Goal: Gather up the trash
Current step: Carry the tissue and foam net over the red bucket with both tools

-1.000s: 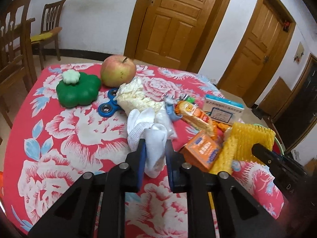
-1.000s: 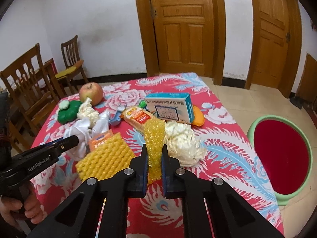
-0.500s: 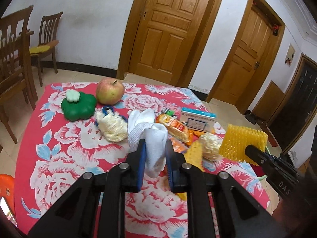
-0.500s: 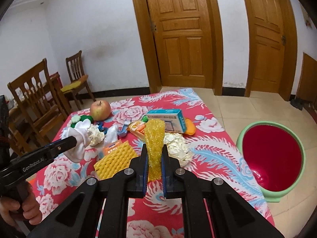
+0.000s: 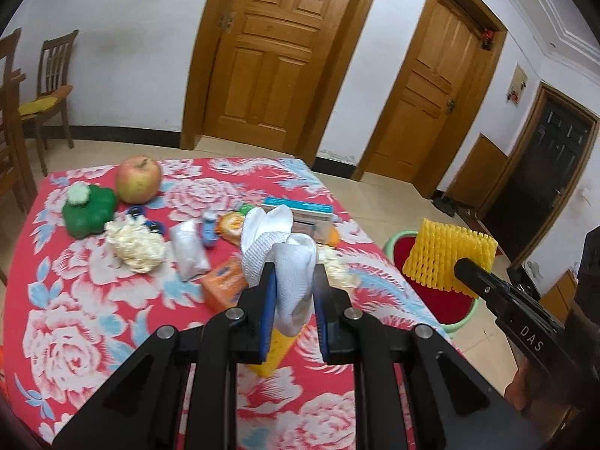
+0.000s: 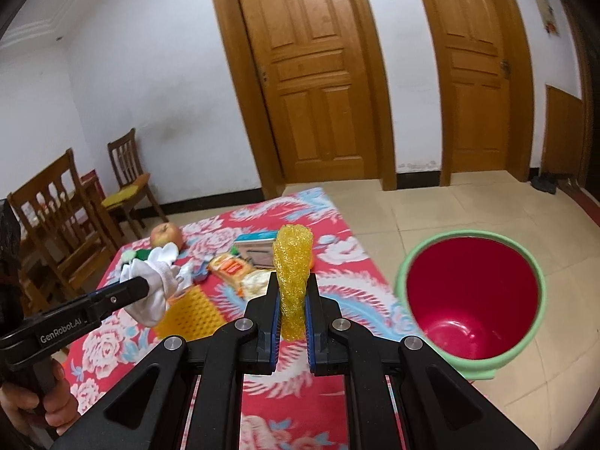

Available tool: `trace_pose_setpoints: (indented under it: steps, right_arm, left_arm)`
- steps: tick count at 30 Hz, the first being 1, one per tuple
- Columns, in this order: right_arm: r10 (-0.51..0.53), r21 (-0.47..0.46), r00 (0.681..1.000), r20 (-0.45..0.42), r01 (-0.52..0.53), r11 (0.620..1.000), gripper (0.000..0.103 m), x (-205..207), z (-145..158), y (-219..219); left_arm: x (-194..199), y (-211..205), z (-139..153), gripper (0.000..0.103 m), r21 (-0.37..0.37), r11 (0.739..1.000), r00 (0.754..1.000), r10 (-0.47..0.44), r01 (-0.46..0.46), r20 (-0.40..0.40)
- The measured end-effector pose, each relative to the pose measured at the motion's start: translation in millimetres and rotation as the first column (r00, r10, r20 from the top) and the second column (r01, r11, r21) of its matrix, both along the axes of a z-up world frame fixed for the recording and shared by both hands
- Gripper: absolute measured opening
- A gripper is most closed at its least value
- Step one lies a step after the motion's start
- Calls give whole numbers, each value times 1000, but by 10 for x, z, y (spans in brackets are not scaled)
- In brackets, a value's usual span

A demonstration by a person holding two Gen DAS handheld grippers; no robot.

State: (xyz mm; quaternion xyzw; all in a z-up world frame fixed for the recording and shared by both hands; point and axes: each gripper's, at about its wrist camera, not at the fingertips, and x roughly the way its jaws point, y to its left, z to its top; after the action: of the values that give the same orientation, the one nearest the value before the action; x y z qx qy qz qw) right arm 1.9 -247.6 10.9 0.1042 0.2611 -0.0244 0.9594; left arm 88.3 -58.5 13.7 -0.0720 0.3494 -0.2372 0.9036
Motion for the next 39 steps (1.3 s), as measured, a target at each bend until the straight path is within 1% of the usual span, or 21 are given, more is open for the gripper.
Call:
trace_pose_setpoints:
  steps: [4, 10, 17, 19, 24, 29, 34, 39]
  right_arm:
    - [-44, 20, 999, 2, 44, 999, 11, -36, -25, -209]
    - [-114, 51, 993, 1, 114, 992, 11, -87, -103, -536]
    - [-202, 91, 979, -22, 203, 975, 11, -175, -225, -954]
    - [-224, 101, 974, -37, 227, 969, 11, -197, -267, -1064]
    - [-278, 120, 958, -73, 285, 951, 11, -215, -373, -1273]
    - [-317, 129, 941, -120, 331, 935, 11, -205, -518, -1453]
    - [-341, 139, 925, -169, 365, 920, 11, -182, -669, -1648]
    - [-359, 141, 912, -197, 389, 911, 12, -172, -755, -1780]
  left_arm:
    - [17, -225, 17, 18, 11, 999, 999, -41, 41, 5]
    - [46, -690, 25, 18, 38, 992, 993, -122, 122, -3]
    - [119, -1277, -18, 18, 72, 973, 975, -220, 220, -9]
    - [141, -1385, -41, 18, 76, 967, 970, -241, 242, -16]
    - [170, -1754, -152, 18, 98, 947, 953, -303, 304, -33]
    - [230, -2076, -328, 18, 115, 926, 933, -354, 360, -69]
    - [299, -2322, -518, 18, 129, 904, 912, -394, 407, -114]
    - [330, -2485, -672, 18, 138, 884, 891, -426, 446, -155]
